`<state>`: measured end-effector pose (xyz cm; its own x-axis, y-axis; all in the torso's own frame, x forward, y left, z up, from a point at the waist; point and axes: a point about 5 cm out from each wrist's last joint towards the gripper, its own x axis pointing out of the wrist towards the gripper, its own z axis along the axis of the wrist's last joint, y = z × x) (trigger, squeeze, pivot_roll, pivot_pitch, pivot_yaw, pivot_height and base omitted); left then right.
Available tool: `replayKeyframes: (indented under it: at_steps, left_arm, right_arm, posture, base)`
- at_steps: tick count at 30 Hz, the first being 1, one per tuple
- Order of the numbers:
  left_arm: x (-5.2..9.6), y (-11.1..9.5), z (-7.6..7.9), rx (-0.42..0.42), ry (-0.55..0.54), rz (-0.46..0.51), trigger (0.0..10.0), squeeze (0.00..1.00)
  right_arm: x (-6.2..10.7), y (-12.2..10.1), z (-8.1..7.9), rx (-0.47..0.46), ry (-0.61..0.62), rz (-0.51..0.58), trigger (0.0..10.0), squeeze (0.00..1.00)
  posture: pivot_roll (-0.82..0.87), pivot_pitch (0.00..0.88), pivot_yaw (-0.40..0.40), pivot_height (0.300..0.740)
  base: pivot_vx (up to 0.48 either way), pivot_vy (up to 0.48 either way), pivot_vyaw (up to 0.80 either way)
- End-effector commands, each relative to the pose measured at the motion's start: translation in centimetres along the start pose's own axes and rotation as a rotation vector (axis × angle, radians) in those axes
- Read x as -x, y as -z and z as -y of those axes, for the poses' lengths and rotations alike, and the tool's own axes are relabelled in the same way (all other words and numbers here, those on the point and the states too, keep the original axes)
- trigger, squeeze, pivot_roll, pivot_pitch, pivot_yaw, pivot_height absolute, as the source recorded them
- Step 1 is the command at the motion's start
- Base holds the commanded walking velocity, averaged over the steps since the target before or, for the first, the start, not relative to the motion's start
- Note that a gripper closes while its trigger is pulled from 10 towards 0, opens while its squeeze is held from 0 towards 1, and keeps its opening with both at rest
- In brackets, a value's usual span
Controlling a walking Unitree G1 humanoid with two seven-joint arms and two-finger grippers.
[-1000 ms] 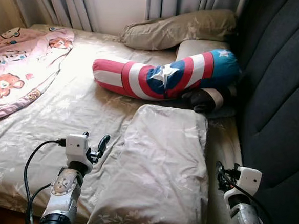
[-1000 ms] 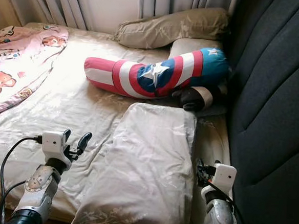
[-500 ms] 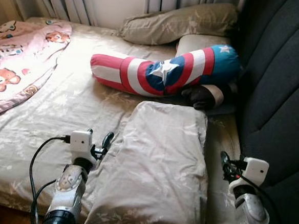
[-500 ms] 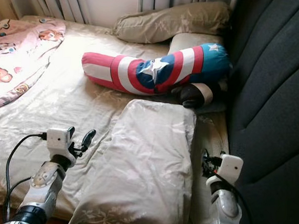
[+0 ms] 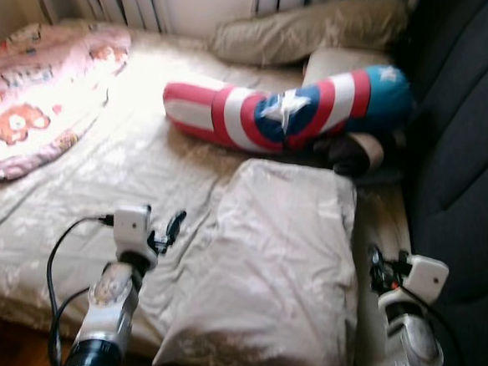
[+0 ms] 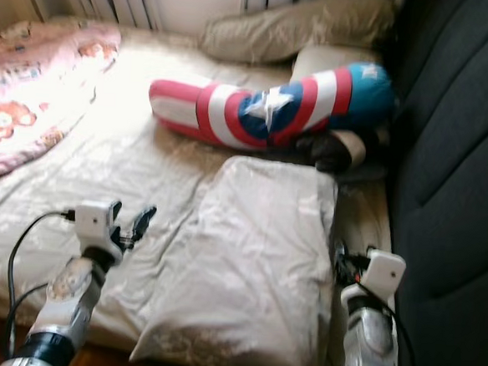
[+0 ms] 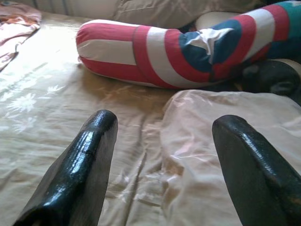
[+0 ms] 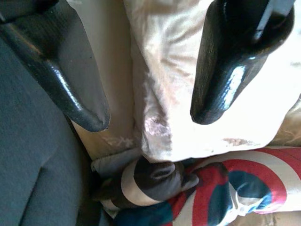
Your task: Clean up the room
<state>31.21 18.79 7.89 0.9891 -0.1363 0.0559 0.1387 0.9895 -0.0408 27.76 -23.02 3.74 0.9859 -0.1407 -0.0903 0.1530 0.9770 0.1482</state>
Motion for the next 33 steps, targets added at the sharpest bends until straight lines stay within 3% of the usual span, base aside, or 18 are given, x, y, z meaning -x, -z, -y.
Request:
replayKeyframes:
  at_steps: [1,8,16,22,29,33]
  left_arm:
    - [-0.1,0.0,0.5,-0.005,0.028,-0.005,10.0,0.00]
    - [0.5,-0.3,0.3,-0.011,0.037,-0.001,10.0,0.00]
    - [0.9,-0.5,0.4,-0.008,0.028,0.002,10.0,0.00]
    - [1.2,-0.2,0.7,-0.001,0.041,-0.019,10.0,0.00]
    - [0.9,-0.3,1.0,-0.003,0.055,-0.029,10.0,0.00]
    - [1.0,-0.7,0.8,-0.014,0.053,-0.014,10.0,0.00]
  right_arm:
    - [0.2,0.0,0.3,-0.006,0.018,-0.006,10.0,0.00]
    - [0.3,-0.1,-1.4,-0.027,-0.014,0.014,10.0,0.00]
    - [0.8,-0.4,-2.2,-0.011,-0.050,0.022,10.0,0.00]
    - [0.9,-0.6,-1.6,-0.015,-0.024,0.021,10.0,0.00]
    - [1.1,-0.4,-1.4,-0.024,0.000,-0.006,10.0,0.00]
    - [1.2,0.0,-1.6,-0.030,-0.005,-0.028,10.0,0.00]
  posture:
    - [-0.03,0.153,0.003,0.740]
    - [-0.02,0.183,0.021,0.740]
    - [0.00,0.220,0.019,0.740]
    - [-0.01,0.202,0.029,0.740]
    - [-0.02,0.199,0.035,0.740]
    - [-0.02,0.204,0.034,0.740]
  base:
    - [0.000,0.000,0.00]
    - [0.000,0.000,0.00]
    - [0.000,0.000,0.00]
    - [0.000,0.000,0.00]
    - [0.000,0.429,0.00]
    - [0.000,0.000,-0.63]
